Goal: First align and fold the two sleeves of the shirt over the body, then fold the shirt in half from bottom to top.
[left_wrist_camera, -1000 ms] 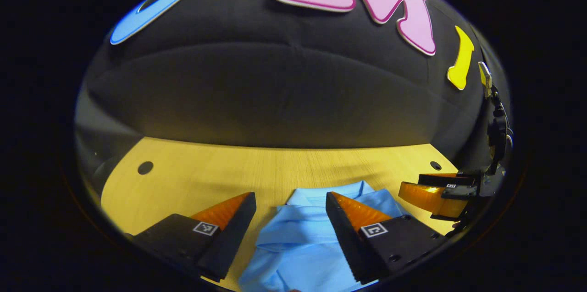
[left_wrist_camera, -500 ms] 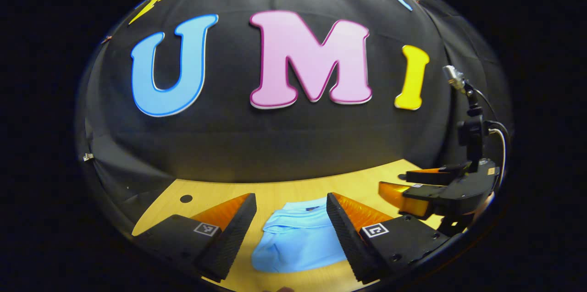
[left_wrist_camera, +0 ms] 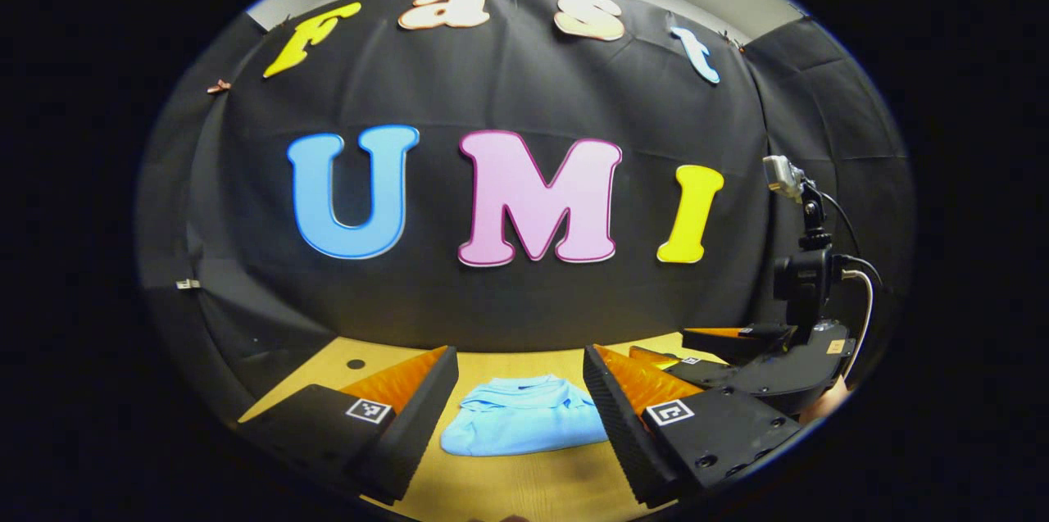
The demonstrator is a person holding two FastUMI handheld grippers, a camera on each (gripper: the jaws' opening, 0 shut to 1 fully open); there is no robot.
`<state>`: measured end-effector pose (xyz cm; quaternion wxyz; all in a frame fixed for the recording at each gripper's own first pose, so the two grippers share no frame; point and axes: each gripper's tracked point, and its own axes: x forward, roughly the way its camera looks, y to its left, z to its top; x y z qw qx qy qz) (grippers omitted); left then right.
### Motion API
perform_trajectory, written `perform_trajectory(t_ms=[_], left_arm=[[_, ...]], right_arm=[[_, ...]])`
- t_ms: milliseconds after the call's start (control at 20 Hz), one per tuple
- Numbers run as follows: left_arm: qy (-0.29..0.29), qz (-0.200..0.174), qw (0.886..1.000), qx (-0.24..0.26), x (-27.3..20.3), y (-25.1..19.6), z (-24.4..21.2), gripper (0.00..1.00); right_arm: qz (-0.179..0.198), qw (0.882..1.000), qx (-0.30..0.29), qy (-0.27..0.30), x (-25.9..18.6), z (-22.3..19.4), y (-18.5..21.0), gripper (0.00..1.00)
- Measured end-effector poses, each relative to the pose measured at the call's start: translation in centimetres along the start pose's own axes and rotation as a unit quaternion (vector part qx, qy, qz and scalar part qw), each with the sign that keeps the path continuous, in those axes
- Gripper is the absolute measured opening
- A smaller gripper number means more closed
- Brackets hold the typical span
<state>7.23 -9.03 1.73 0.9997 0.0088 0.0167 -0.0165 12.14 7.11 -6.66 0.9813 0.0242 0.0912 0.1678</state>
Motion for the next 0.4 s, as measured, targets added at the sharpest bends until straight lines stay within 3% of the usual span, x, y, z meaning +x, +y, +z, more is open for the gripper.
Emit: perform_trajectory(t_ms=[400], left_arm=[[-0.003,0.031,1.000,0.005,-9.2,3.5,-1.0,0.97]], right_arm=[[-0.003,1.000,-0.005,0.005,-8.1,0.1,2.0,0.98]])
